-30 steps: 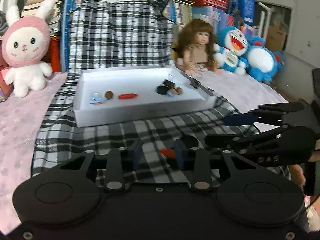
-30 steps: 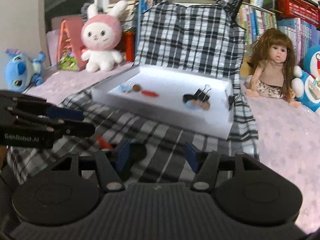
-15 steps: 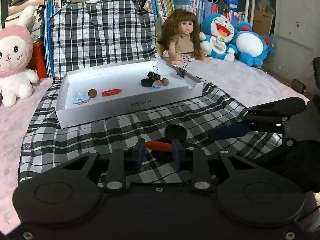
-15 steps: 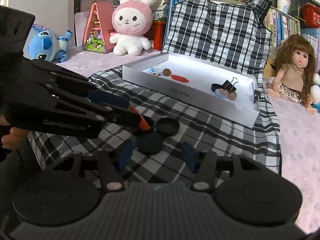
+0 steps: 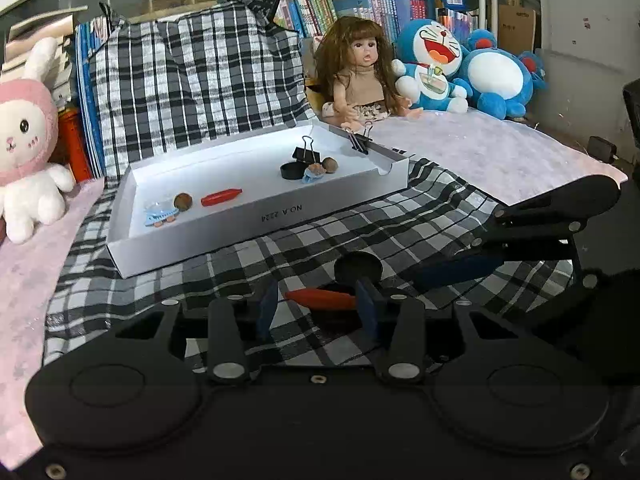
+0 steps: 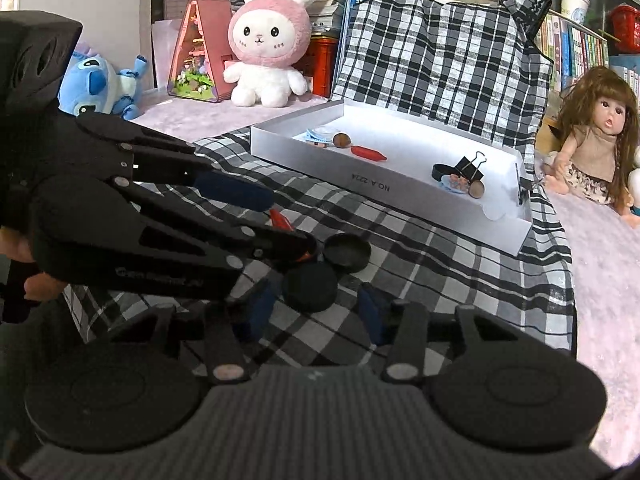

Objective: Organize rigid objects
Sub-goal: 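Lift both grippers out of the white box back over the cloth, then move the left gripper toward the red marker while the right gripper approaches the black caps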

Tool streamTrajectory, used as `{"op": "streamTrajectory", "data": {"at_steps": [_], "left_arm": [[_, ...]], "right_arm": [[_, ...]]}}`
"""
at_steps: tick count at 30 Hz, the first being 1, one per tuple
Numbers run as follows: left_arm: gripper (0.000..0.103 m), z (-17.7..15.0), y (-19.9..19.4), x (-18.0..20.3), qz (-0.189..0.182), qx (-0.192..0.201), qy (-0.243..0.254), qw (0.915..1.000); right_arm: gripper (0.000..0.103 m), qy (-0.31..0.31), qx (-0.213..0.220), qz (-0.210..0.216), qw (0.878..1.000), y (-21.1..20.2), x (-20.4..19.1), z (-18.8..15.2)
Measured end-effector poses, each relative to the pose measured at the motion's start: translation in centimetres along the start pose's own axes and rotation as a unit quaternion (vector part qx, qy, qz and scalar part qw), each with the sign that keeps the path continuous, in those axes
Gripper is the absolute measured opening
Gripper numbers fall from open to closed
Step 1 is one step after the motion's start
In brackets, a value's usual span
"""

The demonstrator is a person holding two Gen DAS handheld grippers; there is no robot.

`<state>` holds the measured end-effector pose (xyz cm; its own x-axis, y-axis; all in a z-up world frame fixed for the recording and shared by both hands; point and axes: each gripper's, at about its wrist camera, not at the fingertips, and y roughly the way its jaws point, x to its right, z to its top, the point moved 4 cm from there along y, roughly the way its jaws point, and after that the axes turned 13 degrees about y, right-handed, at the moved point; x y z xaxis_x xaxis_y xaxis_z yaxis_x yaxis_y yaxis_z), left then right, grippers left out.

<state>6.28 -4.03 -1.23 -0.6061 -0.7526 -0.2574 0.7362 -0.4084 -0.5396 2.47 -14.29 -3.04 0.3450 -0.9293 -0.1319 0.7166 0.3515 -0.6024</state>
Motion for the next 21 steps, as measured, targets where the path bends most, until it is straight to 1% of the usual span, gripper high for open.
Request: {"op": "streamTrajectory", "data": {"at_steps": [3,6,7,9,10,13,14,16,21], "left_arm": [[0.040,-0.1,0.3,-0.2,-0.012,-0.001,-0.017,0.9998],[0.035,-0.2,0.5,-0.3,-0.025,0.000,-0.026,0.9993],[0.032,-0.2,0.5,-0.3,-0.024,-0.001,-0.027,0.9993],[0.027,-0.1,0.3,-0.3,-0.022,0.004,-0.028,0.9994],[0.023,0.0,0.1,-0.4,-0.021,0.008,-0.029,0.9993],[0.016,0.3,-0.5,-0.8,-0.024,0.015,-0.043,0.9987],[0.014,0.3,-0.7,-1.0,-0.023,0.016,-0.047,0.9985],[0.012,0.4,-1.0,-1.4,-0.017,0.015,-0.052,0.9984],[0.012,0.2,-1.6,-2.3,-0.011,0.016,-0.069,0.9974]], "right_arm": [[0.055,0.001,0.001,0.001,1.000,0.0,0.0,-0.1],[0.051,0.001,0.001,0.002,1.000,0.0,0.0,-0.1],[0.048,0.002,0.002,0.001,1.000,0.0,0.0,-0.1],[0.044,0.005,0.004,0.002,1.000,0.0,0.0,0.0],[0.043,0.007,0.005,0.001,1.000,0.0,0.0,0.0],[0.038,0.010,0.007,0.000,1.000,0.0,0.0,0.1],[0.037,0.011,0.007,0.000,1.000,0.0,0.0,0.1],[0.037,0.008,0.008,0.000,1.000,0.0,0.0,0.1],[0.037,0.009,0.010,-0.004,1.000,0.0,-0.1,0.1]]}}
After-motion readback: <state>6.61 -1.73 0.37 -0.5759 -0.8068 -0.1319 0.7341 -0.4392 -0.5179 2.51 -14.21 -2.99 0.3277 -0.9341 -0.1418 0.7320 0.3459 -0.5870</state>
